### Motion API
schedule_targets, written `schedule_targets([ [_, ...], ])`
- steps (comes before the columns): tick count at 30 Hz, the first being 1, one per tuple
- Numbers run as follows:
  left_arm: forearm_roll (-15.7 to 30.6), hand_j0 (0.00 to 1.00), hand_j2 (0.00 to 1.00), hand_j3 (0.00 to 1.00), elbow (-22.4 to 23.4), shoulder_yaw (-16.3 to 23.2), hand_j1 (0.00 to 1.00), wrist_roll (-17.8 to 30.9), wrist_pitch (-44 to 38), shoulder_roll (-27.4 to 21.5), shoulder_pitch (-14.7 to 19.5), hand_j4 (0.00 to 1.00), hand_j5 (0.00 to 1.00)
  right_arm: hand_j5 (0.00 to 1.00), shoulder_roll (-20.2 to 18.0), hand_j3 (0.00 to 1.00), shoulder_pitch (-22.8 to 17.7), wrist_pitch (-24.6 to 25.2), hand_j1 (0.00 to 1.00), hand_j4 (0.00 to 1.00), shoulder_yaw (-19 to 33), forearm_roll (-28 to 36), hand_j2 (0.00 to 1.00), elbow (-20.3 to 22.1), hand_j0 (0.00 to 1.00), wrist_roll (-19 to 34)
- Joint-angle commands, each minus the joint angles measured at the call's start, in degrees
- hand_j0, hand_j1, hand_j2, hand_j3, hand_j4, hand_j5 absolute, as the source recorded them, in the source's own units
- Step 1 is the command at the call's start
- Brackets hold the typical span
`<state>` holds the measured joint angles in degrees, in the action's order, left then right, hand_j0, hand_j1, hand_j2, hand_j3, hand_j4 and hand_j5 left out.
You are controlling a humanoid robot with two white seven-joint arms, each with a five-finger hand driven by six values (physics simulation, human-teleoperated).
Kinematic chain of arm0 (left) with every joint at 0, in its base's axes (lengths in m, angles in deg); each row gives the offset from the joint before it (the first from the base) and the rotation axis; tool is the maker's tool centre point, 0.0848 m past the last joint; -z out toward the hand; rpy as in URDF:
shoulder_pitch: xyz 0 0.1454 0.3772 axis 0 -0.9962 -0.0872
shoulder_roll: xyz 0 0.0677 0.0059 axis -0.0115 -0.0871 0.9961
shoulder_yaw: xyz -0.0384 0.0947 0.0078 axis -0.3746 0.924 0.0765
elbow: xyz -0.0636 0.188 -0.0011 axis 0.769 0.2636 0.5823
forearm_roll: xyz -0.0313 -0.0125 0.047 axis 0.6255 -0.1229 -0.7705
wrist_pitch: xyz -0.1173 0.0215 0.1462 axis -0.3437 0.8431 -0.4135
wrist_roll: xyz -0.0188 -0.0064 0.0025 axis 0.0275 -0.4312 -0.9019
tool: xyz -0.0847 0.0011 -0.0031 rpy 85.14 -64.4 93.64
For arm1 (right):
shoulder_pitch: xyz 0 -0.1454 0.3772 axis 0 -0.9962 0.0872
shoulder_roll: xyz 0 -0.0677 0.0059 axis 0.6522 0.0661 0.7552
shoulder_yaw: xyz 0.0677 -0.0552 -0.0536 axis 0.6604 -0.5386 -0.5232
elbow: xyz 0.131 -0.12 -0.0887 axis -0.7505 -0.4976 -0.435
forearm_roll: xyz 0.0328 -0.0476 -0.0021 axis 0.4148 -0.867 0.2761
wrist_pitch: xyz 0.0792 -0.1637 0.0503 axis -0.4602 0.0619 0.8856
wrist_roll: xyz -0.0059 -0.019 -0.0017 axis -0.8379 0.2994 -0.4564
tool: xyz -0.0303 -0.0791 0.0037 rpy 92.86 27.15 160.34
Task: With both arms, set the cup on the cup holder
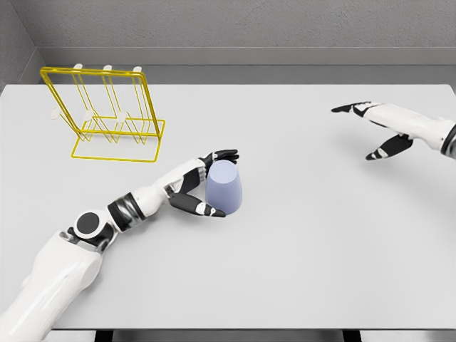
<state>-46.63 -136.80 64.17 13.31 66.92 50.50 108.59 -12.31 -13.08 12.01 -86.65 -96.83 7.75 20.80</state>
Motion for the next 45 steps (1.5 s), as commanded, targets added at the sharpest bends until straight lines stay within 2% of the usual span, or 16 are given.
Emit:
schedule_targets([
  [1, 0.40, 1.00, 1.00, 1.00, -0.04, 0.02, 1.00, 0.00, -0.05, 0.10, 0.00, 1.00, 1.00, 1.00, 0.14, 1.00, 0.00, 0.14, 1.00, 1.00, 0.84, 0.51, 1.00, -0.06, 1.00, -0.02],
  [4, 0.31, 1.00, 1.00, 1.00, -0.04, 0.02, 1.00, 0.00, -0.05, 0.36, 0.00, 1.00, 1.00, 1.00, 0.67, 1.00, 0.18, 0.14, 1.00, 1.00, 0.84, 0.42, 1.00, -1.81, 1.00, -0.02],
  [9, 0.31, 1.00, 1.00, 1.00, -0.04, 0.02, 1.00, 0.00, -0.23, 0.80, 0.00, 1.00, 1.00, 1.00, 0.84, 1.00, 0.00, 0.14, 1.00, 1.00, 1.45, 0.42, 1.00, -1.90, 1.00, 0.06],
  [11, 0.31, 0.90, 0.90, 0.90, -0.04, -0.07, 0.90, 0.00, -0.49, 0.80, 0.00, 0.90, 0.90, 1.00, 0.76, 1.00, 0.00, 0.14, 1.00, 1.00, 1.45, 0.42, 1.00, -1.90, 1.00, 0.06],
  [12, 0.31, 0.80, 0.80, 0.80, -0.04, -0.07, 0.80, 0.00, -0.49, 0.89, 0.00, 0.80, 0.80, 1.00, 0.67, 1.00, 0.09, 0.14, 1.00, 1.00, 1.45, 0.42, 1.00, -1.90, 1.00, 0.06],
  [14, 0.40, 0.69, 0.69, 0.69, -0.04, -0.07, 0.69, 0.00, -0.49, 0.89, 0.00, 0.69, 0.69, 1.00, 0.76, 1.00, 0.00, 0.14, 1.00, 1.00, 1.45, 0.42, 1.00, -1.90, 1.00, 0.06],
  [25, 0.49, 0.44, 0.44, 0.44, -0.13, -0.07, 0.44, 0.00, -0.49, 0.89, 0.00, 0.44, 0.44, 1.00, 0.76, 1.00, 0.09, 0.14, 1.00, 1.00, 1.80, 0.42, 1.00, -2.96, 1.00, 0.15],
  [30, 1.01, 0.43, 0.43, 0.43, -0.57, -0.42, 0.43, 0.00, -0.40, 0.71, 0.00, 0.43, 0.43, 1.00, 0.76, 1.00, 0.09, 0.14, 1.00, 1.00, 1.89, 0.42, 1.00, -3.04, 1.00, 0.15],
  [31, 1.54, 0.40, 0.40, 0.40, -0.92, -0.51, 0.40, 0.00, -0.40, 0.54, 0.00, 0.40, 0.40, 1.00, 0.67, 1.00, 0.09, 0.14, 1.00, 1.00, 2.07, 0.42, 1.00, -3.39, 1.00, 0.15],
  [36, 2.42, 0.41, 0.41, 0.41, -2.41, -0.60, 0.41, 0.00, -0.14, -0.08, -0.79, 0.41, 0.41, 1.00, 0.84, 1.00, 0.00, 0.14, 1.00, 1.00, 3.12, 0.34, 1.00, -4.54, 1.00, 0.33],
  [41, 6.99, 0.41, 0.41, 0.41, -7.86, -0.86, 0.41, 0.00, 0.04, -3.68, -1.93, 0.41, 0.41, 1.00, 0.76, 1.00, -0.09, 0.14, 1.00, 1.00, 3.21, 0.34, 1.00, -4.54, 1.00, 0.33],
  [45, 10.60, 0.41, 0.41, 0.41, -11.81, -3.32, 0.41, 0.00, 0.04, -8.34, -3.78, 0.41, 0.41, 1.00, 0.84, 1.00, -0.09, 0.14, 1.00, 1.00, 3.21, 0.34, 1.00, -4.54, 1.00, 0.33],
])
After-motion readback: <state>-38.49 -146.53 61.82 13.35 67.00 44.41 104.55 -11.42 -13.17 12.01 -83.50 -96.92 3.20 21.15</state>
